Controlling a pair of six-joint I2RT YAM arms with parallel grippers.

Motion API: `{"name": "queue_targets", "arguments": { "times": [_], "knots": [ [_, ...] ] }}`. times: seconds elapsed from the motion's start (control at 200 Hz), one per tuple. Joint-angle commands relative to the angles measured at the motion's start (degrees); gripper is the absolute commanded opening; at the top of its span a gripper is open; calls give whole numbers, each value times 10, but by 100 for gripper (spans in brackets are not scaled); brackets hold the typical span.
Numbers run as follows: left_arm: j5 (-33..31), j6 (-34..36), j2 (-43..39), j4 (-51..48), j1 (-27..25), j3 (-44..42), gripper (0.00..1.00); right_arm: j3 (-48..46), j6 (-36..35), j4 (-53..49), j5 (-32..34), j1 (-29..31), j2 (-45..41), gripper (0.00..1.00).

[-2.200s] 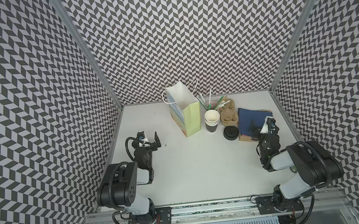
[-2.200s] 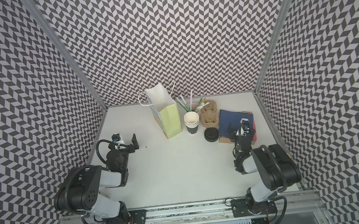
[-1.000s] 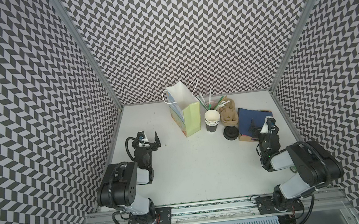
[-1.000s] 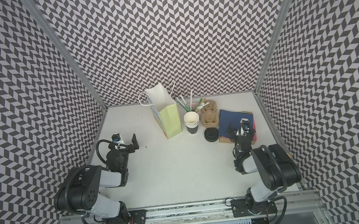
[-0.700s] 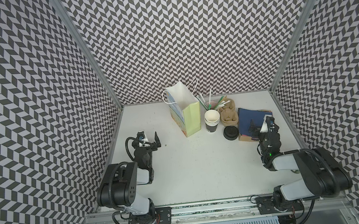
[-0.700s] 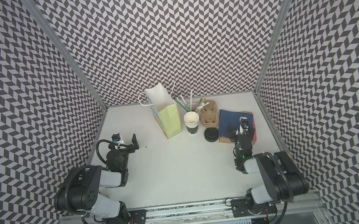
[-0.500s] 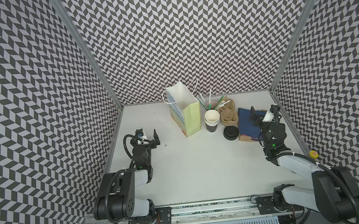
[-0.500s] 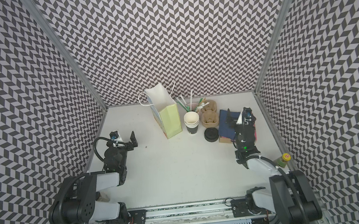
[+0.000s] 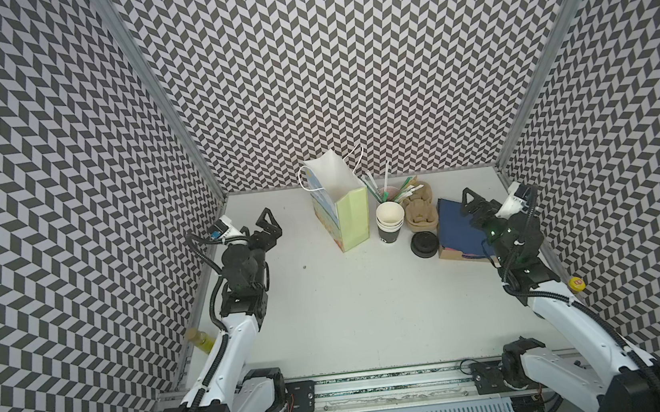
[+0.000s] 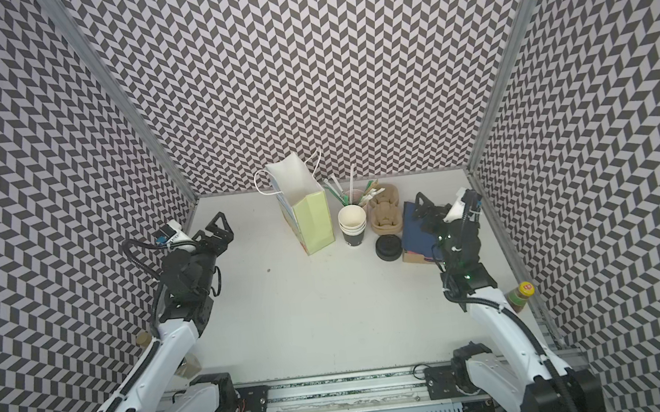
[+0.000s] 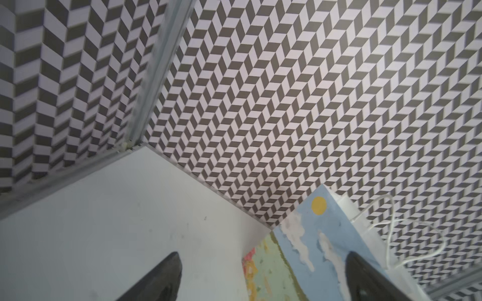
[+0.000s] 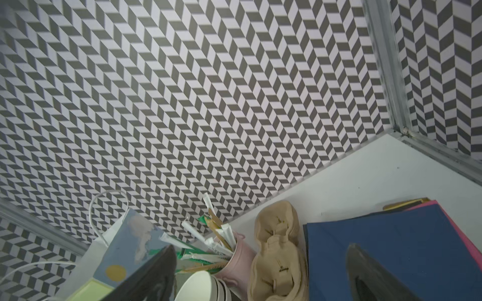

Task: Pack the takeout coffee
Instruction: 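Reach the left gripper to the cup stack while the right moves toward lids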

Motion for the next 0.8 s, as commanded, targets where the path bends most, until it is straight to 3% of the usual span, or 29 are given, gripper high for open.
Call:
{"name": "queue_targets", "arguments": {
  "times": [0.0, 0.085, 0.25, 0.391, 0.571, 0.796],
  "knots": [
    [94, -78, -8, -105, -10, 6, 83, 49, 16, -91, -31, 1, 3, 99],
    [52, -85, -15, -143, -69, 19, 83, 61, 9, -126, -40, 5, 6, 99],
    [-94, -86, 16, -263, -252, 98, 86, 75, -9, -171, -51, 9, 9, 99],
    [-149, -124, 88, -327, -345, 171, 83, 76, -25, -179, -48, 26, 11, 99],
    [-159, -128, 231, -392, -397, 303, 79, 81, -42, -188, -35, 51, 18, 100],
    [-156, -114, 363, -418, -413, 415, 78, 85, -57, -192, -29, 70, 10, 99]
  ]
}}
